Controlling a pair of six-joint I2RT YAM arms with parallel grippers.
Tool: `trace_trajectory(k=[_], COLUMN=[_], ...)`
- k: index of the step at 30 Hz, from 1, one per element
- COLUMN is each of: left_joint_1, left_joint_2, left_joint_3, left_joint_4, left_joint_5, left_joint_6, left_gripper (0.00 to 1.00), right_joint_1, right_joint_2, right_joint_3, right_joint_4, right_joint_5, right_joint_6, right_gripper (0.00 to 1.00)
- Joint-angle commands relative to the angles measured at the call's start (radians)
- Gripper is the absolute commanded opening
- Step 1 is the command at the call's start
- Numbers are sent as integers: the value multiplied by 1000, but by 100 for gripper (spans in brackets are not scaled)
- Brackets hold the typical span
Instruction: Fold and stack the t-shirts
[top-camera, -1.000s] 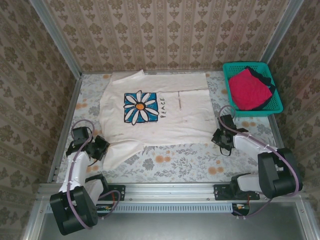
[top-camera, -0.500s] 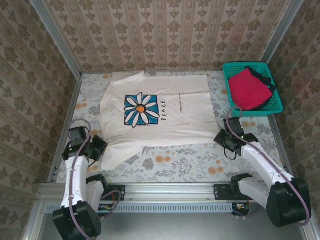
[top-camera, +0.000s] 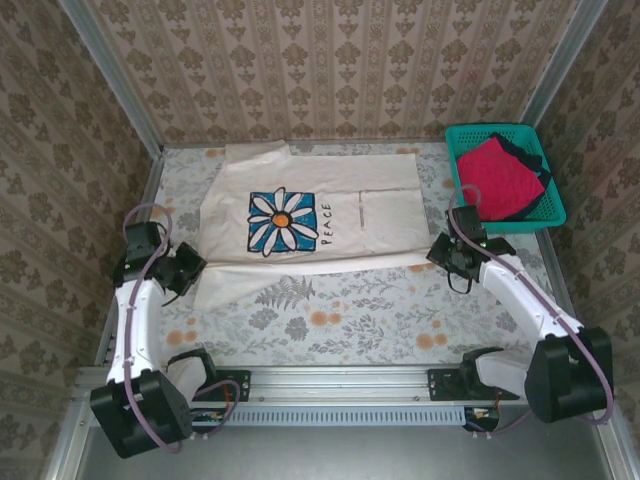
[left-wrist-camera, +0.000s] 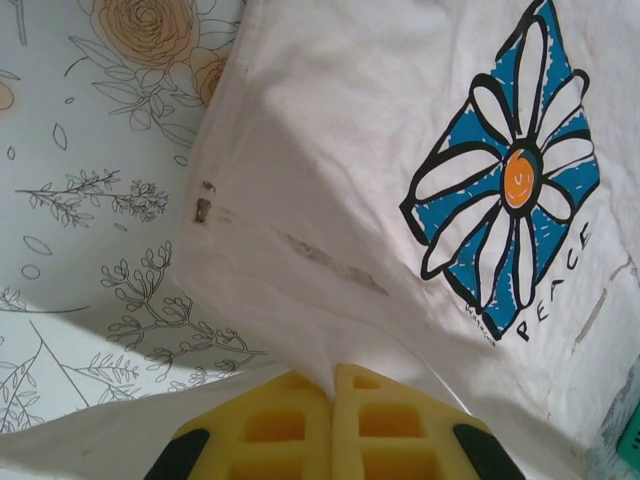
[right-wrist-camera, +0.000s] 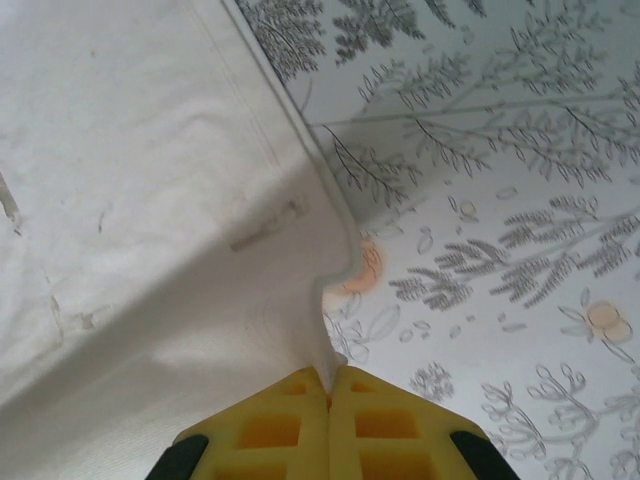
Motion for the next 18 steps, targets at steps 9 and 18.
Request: trace_trajectory(k=[9,18], left_joint_1=[-52,-103], left_joint_2=[244,433], left_joint_3=[213,360], left_joint_4=[58,73], left_joint_5=[-61,-101], left_joint_6=[96,135], left_gripper=[0,0], right_joint_1=[-39,-52], right_joint_2=[241,417], right_joint_3=[190,348], right_joint_4=[58,33], right_joint_5=[21,24], right_joint_6=[-82,-113], right_gripper=[0,0])
